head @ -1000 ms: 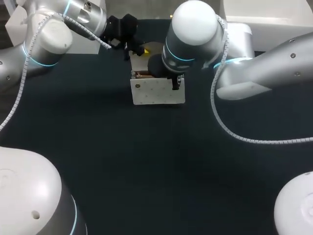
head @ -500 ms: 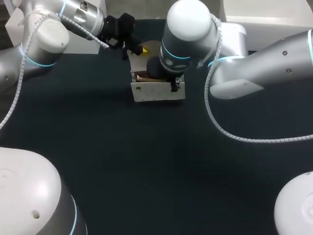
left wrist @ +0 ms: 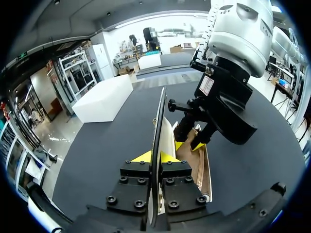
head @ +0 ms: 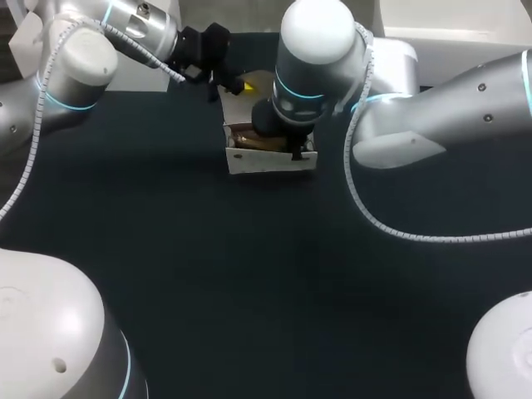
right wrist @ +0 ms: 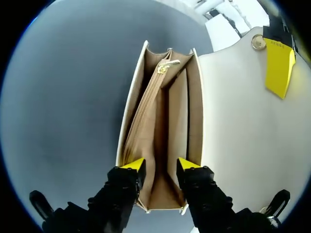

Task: Pick up the bag, open it, inspect its contents, close it, and place it on the opposite side

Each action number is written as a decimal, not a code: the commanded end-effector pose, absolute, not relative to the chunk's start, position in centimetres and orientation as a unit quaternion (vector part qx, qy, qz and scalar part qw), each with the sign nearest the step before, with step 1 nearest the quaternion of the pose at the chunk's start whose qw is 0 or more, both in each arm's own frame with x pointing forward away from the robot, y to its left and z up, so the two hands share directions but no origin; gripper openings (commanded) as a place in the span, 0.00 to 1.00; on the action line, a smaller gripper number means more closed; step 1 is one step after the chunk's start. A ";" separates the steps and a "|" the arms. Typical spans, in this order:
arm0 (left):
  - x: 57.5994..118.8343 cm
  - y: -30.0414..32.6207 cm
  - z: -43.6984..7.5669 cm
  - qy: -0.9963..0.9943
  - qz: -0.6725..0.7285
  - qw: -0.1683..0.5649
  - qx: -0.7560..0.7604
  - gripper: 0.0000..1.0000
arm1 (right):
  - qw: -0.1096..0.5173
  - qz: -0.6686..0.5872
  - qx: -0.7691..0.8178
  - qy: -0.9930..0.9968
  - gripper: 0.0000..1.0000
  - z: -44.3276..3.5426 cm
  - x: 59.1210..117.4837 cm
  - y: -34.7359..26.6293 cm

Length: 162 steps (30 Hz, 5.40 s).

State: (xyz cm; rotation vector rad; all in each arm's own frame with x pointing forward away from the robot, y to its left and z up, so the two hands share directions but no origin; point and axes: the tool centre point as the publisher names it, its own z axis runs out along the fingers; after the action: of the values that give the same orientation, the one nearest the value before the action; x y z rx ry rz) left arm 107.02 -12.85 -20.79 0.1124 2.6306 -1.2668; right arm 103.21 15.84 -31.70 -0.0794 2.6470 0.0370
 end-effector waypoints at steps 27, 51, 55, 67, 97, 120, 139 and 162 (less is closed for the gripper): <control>107.3 -13.0 -20.8 0.895 -0.431 0.102 0.051 0.00 | 0.244 0.015 -0.029 0.969 1.00 -32.1 103.4 16.1; 107.5 -13.7 -21.3 0.897 -0.429 0.096 0.047 0.00 | 0.374 0.013 -0.005 0.927 0.31 -23.6 101.7 15.0; 108.1 -14.0 -22.0 0.898 -0.426 0.096 0.046 0.00 | 0.394 0.010 -0.005 0.919 0.31 -22.2 100.8 14.9; 111.0 -14.6 -24.9 0.897 -0.411 0.154 0.040 0.00 | 0.412 0.008 0.001 0.911 0.00 -23.1 98.8 15.1; 113.5 -14.7 -28.0 0.879 -0.434 0.176 0.087 0.00 | 0.359 0.041 0.033 0.932 0.00 -29.6 96.6 15.5; 114.2 -15.2 -30.2 0.879 -0.414 0.202 0.124 0.00 | 0.432 0.020 0.018 0.902 0.45 -35.0 95.4 16.2; 112.8 -15.1 -30.6 0.881 -0.420 0.178 0.128 0.00 | 0.446 0.009 0.049 0.894 0.35 -36.5 98.7 15.1; 112.2 -15.5 -31.4 0.880 -0.420 0.167 0.148 0.00 | 0.452 0.015 0.064 0.890 0.00 -36.8 99.3 14.8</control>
State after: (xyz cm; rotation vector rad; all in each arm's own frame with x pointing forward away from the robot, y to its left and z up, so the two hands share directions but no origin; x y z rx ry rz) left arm 112.11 -15.51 -31.12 0.4137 2.5124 -1.1825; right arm 99.34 14.73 -36.51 0.1567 2.2048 0.0343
